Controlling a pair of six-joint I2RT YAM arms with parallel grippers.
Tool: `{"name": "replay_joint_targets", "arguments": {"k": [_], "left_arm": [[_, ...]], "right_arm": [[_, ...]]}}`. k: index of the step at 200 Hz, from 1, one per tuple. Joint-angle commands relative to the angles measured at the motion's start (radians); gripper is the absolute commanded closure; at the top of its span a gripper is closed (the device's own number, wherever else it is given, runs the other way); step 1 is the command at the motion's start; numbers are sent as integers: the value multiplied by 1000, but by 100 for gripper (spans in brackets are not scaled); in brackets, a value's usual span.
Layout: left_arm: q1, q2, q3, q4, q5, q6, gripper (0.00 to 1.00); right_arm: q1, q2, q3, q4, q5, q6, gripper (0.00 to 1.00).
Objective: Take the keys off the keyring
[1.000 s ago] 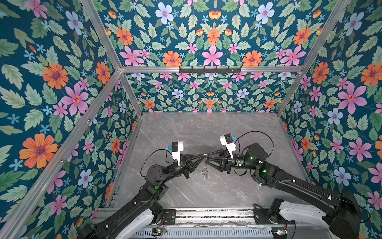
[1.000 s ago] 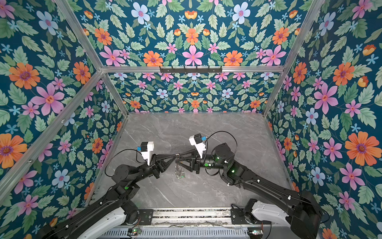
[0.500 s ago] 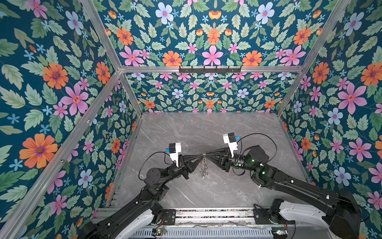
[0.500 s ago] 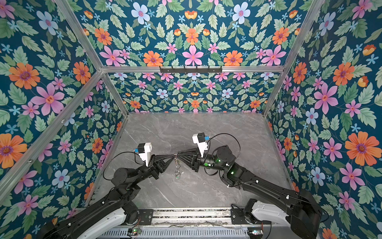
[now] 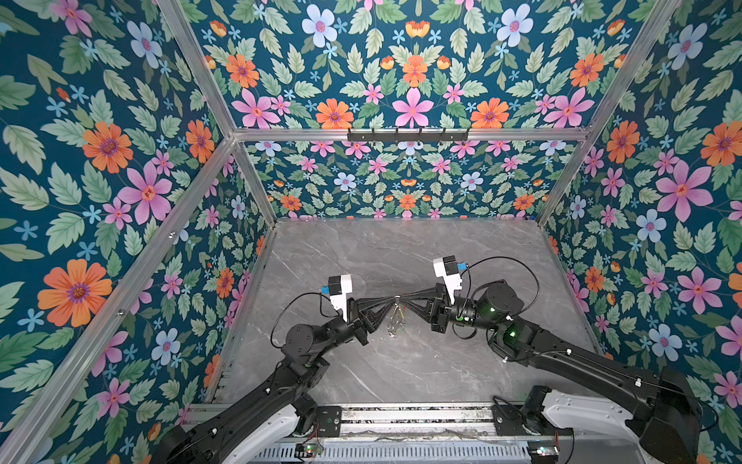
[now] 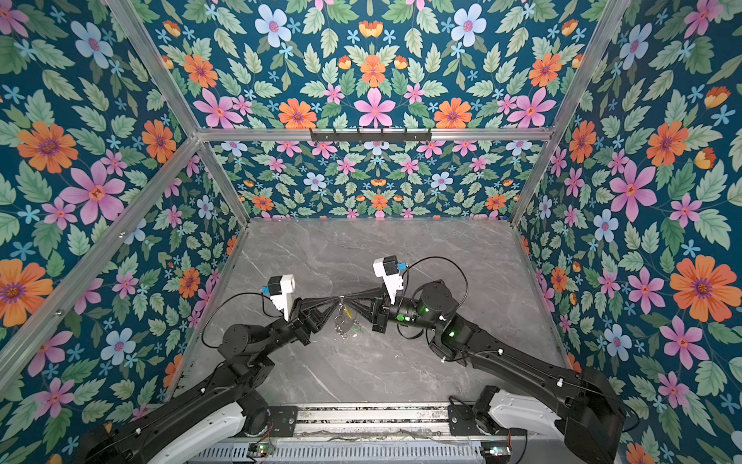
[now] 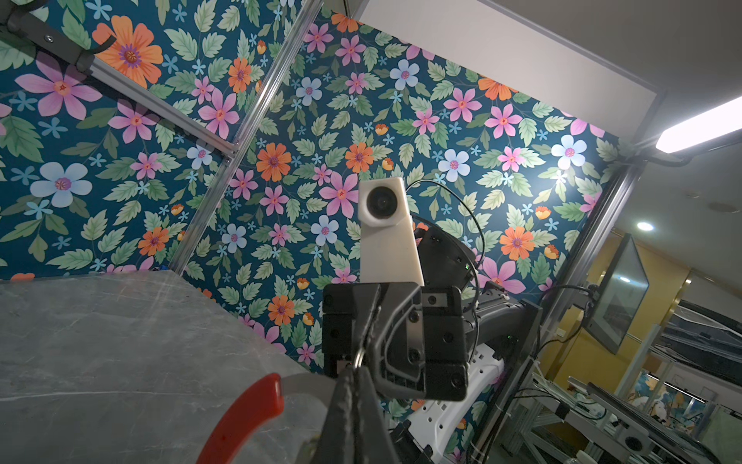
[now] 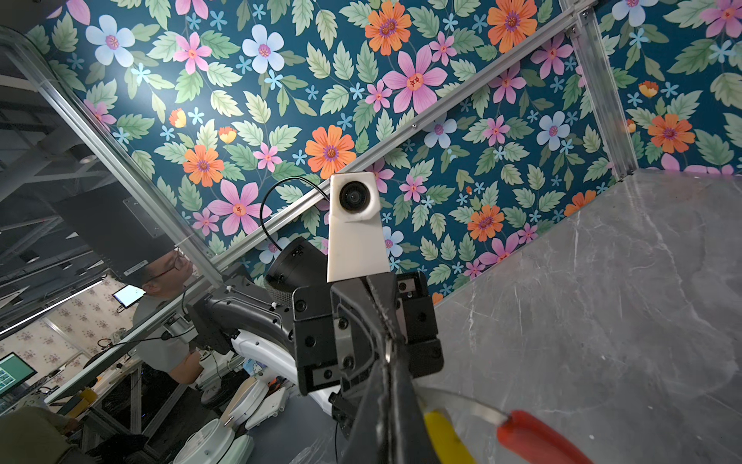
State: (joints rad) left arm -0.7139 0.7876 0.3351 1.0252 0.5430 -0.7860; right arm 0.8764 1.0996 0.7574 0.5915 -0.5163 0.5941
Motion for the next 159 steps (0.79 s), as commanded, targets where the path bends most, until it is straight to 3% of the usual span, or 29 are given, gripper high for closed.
{"name": "replay_joint_targets", "arguments": {"k": [1,31,48,106,159], "left_arm": [[-2,8,19,39,26,-1,99],[-1,-31,41,-75,50,16,66],[-1,-58,70,-187,71,49,58],[0,-58,209,-486,203,148,64],[0,-2,296,-628,275,192,71]], "right_arm": [[3,-20,26,-83,-14,-43,100],[-8,-64,100,-332,-22,-154,100],[-26,-80,155,-478,-48,-215,100],[-93,-94,300,-820,-162,-401,100],[-93,-70,363,-908,-192,-451,100]]}}
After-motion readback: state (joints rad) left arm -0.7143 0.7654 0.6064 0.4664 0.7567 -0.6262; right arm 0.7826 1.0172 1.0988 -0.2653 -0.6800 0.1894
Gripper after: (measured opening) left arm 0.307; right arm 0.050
